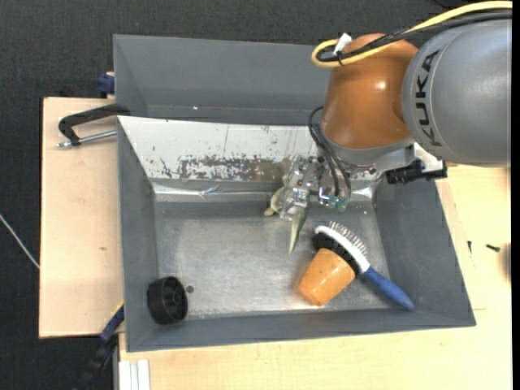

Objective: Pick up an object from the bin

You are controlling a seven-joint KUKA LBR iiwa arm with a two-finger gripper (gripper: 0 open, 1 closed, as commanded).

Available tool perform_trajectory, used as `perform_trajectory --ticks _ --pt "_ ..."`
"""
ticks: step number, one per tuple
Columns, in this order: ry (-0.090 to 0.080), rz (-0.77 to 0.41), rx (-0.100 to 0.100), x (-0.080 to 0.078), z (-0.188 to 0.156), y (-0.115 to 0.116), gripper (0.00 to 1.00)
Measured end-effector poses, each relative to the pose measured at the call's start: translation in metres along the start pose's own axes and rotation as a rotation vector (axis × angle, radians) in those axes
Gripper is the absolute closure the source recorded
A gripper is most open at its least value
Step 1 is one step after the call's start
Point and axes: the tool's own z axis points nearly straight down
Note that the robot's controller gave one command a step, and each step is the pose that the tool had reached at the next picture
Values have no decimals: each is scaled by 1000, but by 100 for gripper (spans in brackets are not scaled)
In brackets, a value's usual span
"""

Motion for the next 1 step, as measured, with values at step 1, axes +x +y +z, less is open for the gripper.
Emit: perform_trajectory --ticks 1 --pt "4 23 2 5 -37 0 100"
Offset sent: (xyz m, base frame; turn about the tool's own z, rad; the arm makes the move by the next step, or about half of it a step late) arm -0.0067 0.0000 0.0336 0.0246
